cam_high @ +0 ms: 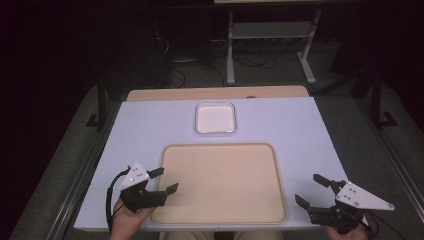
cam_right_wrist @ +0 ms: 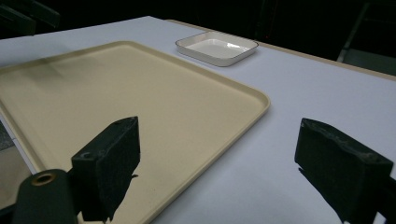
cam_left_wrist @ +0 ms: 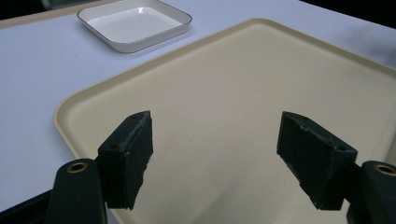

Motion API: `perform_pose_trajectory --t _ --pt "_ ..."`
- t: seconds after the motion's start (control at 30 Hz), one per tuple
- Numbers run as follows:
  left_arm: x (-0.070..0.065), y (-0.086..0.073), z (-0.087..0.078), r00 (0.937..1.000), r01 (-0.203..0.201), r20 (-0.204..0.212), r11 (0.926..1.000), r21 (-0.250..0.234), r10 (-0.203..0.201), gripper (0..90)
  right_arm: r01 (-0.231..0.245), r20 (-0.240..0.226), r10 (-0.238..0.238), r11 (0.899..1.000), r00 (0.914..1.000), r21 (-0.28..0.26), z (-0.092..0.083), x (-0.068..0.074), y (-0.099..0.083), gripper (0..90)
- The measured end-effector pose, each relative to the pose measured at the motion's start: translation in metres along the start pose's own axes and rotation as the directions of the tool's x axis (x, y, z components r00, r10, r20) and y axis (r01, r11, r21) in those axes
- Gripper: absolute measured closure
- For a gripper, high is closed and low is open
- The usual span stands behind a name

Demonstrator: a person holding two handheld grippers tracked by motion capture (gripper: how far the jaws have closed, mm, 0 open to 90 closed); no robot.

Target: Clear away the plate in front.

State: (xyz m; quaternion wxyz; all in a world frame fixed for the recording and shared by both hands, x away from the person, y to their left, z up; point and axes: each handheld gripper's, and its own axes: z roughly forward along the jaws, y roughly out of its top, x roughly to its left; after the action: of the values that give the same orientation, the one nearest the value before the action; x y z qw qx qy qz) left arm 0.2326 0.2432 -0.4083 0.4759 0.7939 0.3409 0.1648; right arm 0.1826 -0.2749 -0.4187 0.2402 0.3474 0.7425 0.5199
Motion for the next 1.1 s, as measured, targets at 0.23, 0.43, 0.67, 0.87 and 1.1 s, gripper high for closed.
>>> perform_pose_trajectory --t 0.23,0.43,0.67,0.87,1.1 --pt "-0.0004 -0.0004 0.0007 1.0 -0.006 0.005 1.0 0.002 0.006 26.5 0.003 0.002 -0.003 1.0 1.0 0.002 0.0 0.0007 0.0002 13.2" --pt "-0.0005 -0.0009 0.0019 1.0 -0.004 0.006 1.0 0.004 0.004 25.9 0.002 0.001 -0.002 1.0 1.0 0.002 -0.0001 0.0006 0.0002 13.2" --pt "0.0002 -0.0007 0.0025 0.9999 0.005 0.013 1.0 -0.001 -0.005 25.3 0.003 0.001 -0.003 1.0 1.0 0.002 -0.0003 0.0008 0.0001 13.3" --pt "0.0005 -0.0006 0.0041 0.9996 0.02 0.02 0.9998 -0.002 -0.02 25.0 0.004 0.003 -0.004 1.0 1.0 -0.003 -0.0007 0.0007 0.0002 13.3" --pt "-0.0014 0.0012 0.0083 0.9995 0.016 0.027 0.9999 0.004 -0.016 25.0 -0.002 0.006 0.002 1.0 1.0 0.0 -0.0008 0.0002 -0.0001 13.3"
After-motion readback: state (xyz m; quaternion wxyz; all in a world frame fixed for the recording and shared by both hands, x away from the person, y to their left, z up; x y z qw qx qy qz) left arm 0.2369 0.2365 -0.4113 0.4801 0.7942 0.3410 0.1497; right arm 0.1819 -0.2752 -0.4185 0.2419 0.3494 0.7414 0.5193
